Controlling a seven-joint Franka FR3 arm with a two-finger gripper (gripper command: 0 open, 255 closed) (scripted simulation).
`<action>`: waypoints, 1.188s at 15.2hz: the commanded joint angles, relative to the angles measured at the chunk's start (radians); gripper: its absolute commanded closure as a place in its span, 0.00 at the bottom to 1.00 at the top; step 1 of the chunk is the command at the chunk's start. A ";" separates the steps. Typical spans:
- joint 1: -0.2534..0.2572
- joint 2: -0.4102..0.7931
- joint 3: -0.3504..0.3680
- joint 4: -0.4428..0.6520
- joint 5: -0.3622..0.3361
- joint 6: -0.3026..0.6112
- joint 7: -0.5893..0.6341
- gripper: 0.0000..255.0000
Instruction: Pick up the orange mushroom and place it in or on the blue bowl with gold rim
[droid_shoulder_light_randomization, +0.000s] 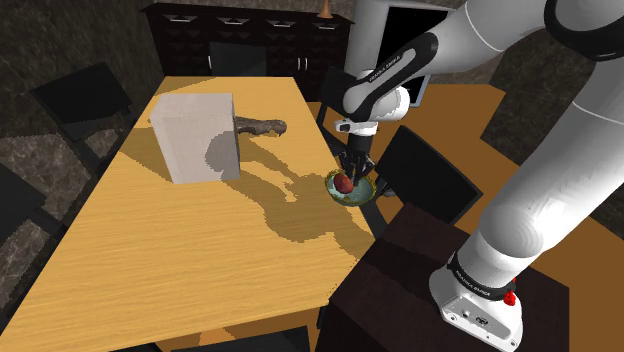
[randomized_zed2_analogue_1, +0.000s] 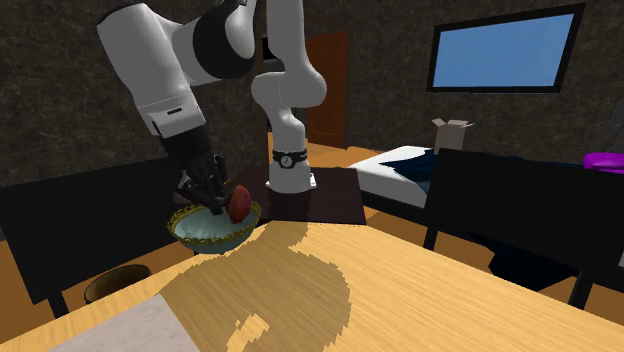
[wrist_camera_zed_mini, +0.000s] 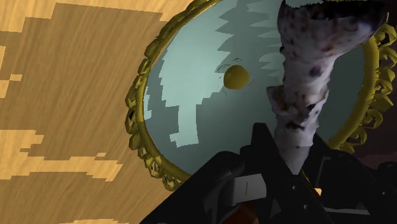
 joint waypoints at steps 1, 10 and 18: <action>0.000 0.000 0.000 0.000 0.000 0.000 0.000 1.00; -0.011 -0.054 -0.011 0.053 -0.022 -0.108 0.011 0.00; -0.014 -0.066 -0.014 0.070 -0.027 -0.136 0.014 0.00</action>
